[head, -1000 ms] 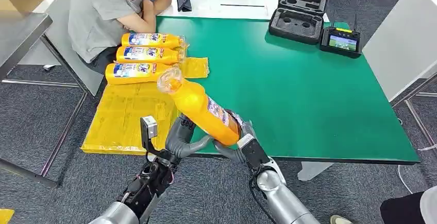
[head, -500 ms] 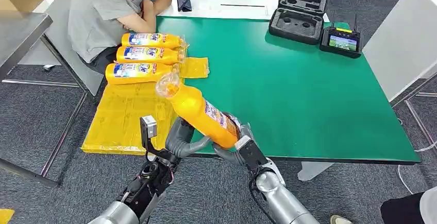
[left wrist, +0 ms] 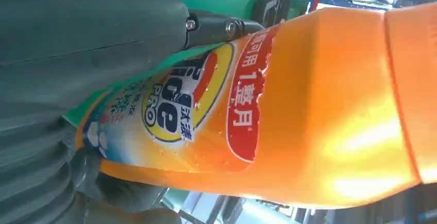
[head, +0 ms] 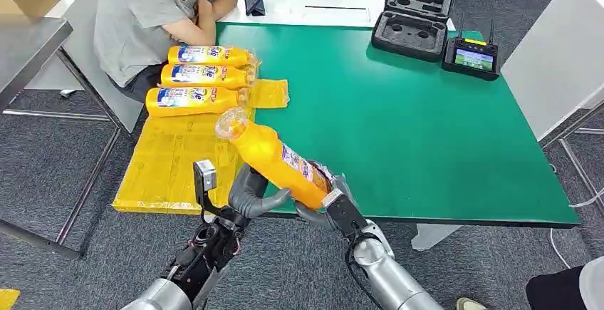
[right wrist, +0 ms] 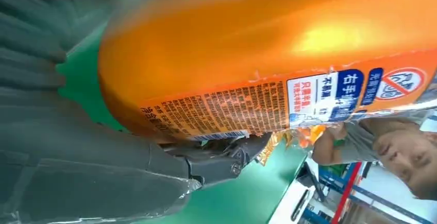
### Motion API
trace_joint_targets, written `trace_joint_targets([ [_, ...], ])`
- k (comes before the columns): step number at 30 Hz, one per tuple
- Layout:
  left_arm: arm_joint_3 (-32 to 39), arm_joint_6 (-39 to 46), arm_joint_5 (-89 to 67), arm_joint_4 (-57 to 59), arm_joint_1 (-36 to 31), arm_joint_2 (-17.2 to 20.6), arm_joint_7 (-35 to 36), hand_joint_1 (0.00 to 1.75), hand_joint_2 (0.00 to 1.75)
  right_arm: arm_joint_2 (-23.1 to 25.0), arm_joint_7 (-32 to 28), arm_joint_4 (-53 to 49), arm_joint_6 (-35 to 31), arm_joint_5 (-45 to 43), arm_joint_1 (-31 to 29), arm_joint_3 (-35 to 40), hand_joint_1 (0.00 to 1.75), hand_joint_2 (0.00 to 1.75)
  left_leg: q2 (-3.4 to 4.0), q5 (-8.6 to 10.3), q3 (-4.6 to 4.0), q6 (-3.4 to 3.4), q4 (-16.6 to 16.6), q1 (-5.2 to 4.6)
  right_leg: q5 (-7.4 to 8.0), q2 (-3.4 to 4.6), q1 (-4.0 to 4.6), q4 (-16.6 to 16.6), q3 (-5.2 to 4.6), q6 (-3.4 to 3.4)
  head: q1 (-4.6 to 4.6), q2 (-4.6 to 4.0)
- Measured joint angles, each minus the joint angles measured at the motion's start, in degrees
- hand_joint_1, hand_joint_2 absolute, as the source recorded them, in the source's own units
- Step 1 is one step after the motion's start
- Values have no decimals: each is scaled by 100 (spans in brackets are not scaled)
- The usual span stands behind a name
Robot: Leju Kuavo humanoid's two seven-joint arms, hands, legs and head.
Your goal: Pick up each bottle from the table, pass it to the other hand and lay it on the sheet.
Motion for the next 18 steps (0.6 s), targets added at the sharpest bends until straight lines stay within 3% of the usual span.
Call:
trace_joint_targets([
  [14,18,-15,-17,-28,15,0,0,0,175,0,-26,282,-103,112,-83,15,173,175,1,0,0,0,0,0,0,0,0,0,0,0,0,0],
  [16,33,-15,-17,-28,14,0,0,141,175,13,-37,376,-149,186,-125,46,169,175,1,0,0,0,0,0,0,0,0,0,0,0,0,0],
  [17,44,-17,-17,-26,12,0,0,169,175,22,-37,420,-155,208,-142,59,168,175,1,0,0,0,0,0,0,1,0,0,-1,0,0,0],
  [18,53,-22,-15,-22,8,0,0,175,175,37,-39,461,-155,216,-153,83,171,175,1,0,0,0,0,0,0,0,0,0,-1,0,0,0],
])
